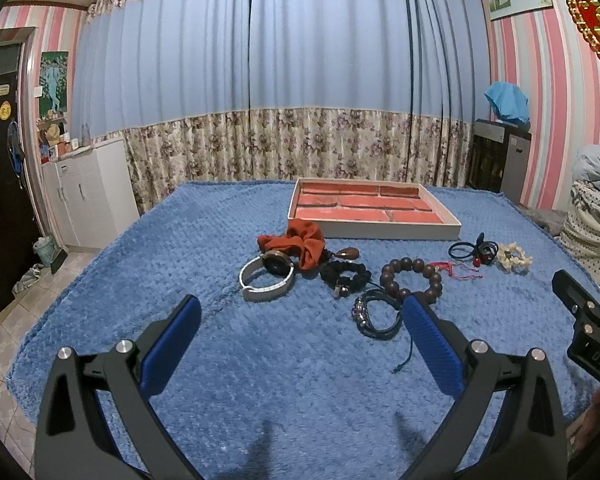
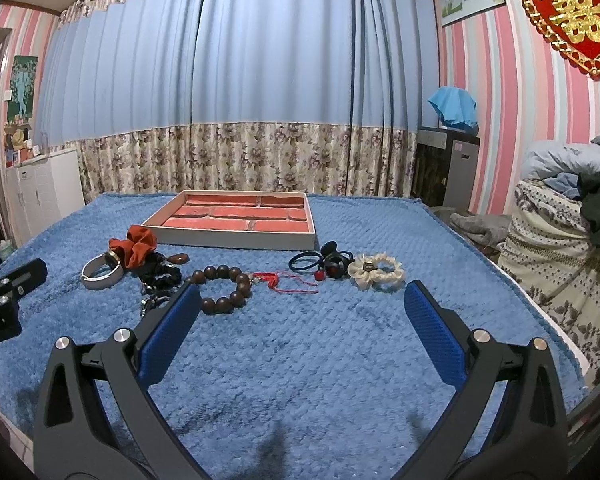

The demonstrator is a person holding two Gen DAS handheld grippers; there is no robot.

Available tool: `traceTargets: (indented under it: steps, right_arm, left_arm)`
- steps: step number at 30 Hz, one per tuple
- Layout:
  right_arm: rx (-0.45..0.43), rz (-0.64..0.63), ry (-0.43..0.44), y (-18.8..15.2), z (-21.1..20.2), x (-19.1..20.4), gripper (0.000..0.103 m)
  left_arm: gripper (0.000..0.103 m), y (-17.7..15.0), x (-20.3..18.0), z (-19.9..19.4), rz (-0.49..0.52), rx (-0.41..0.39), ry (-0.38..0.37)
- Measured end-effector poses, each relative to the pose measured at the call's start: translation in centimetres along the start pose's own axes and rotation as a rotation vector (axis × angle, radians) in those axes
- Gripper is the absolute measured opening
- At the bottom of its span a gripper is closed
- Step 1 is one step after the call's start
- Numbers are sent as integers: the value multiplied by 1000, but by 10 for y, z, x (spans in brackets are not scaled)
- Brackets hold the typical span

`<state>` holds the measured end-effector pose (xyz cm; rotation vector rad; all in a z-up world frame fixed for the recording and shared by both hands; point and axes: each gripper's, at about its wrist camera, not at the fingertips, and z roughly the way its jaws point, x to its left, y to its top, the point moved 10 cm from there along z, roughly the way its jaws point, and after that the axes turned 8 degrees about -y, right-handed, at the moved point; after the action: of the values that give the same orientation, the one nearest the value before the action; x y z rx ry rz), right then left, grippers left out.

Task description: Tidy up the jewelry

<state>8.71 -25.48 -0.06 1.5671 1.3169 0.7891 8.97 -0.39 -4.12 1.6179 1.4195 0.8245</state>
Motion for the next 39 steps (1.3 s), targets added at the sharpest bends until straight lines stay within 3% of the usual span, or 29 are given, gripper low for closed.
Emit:
traceTargets:
  steps: [16, 22, 39]
  right_arm:
    - [51, -30, 2, -8, 37, 5, 99]
    - [36, -67, -62, -1, 51, 4, 99]
    - [141, -59, -15, 1, 105, 6, 99]
  left_arm:
    - [99, 2, 4, 32, -16, 50, -32]
    - [99, 10, 7, 45, -6, 49, -35]
    - [98, 19, 7, 100, -33, 148, -112]
